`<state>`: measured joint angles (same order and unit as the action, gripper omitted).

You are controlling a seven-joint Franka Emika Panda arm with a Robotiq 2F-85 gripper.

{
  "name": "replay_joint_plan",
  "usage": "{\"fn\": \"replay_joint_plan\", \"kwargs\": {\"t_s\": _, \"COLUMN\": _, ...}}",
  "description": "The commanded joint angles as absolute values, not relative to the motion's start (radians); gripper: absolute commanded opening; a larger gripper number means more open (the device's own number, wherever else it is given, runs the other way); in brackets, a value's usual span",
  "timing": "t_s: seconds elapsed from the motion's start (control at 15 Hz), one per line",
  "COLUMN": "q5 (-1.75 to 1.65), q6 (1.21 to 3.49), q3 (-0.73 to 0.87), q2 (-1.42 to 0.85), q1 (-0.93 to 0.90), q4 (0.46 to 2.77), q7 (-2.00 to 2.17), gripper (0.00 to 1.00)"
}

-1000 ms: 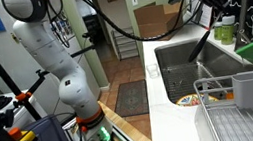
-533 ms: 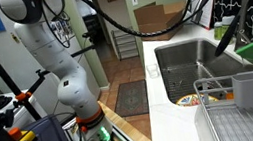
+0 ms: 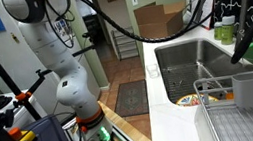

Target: Remove the black and silver serving spoon from the sink and put it in the drying rack

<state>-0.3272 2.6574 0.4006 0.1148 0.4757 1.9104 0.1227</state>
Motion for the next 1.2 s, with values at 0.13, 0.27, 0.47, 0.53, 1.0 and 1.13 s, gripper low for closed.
{"fn": "replay_joint_plan", "kwargs": {"t_s": 0.13, "q5": -0.376, "q6": 2.702, "q3": 0.419, "q2": 0.091, "q1": 0.496, "q4": 1.911, "q7": 0.143, "gripper": 0.05}}
{"fn": "replay_joint_plan", "kwargs": {"t_s": 0.27, "q5": -0.383, "q6": 2.72, "q3": 0.425, "q2": 0.085, "q1": 0.501, "q4": 1.913, "q7": 0.149, "gripper": 0.05}}
{"fn": "replay_joint_plan", "kwargs": {"t_s": 0.47, "q5": -0.406, "q6": 2.75, "q3": 0.418, "q2": 0.084, "q1": 0.511, "q4": 1.934, "q7": 0.203, "gripper": 0.05}}
{"fn": "replay_joint_plan", "kwargs": {"t_s": 0.53, "q5": -0.42, "q6": 2.759, "q3": 0.416, "q2": 0.084, "q1": 0.512, "q4": 1.942, "q7": 0.22, "gripper": 0.05}}
{"fn": "replay_joint_plan", "kwargs": {"t_s": 1.0, "q5": -0.542, "q6": 2.81, "q3": 0.422, "q2": 0.073, "q1": 0.519, "q4": 1.975, "q7": 0.338, "gripper": 0.05}}
{"fn": "replay_joint_plan", "kwargs": {"t_s": 1.13, "q5": -0.572, "q6": 2.811, "q3": 0.419, "q2": 0.075, "q1": 0.521, "q4": 1.986, "q7": 0.38, "gripper": 0.05}}
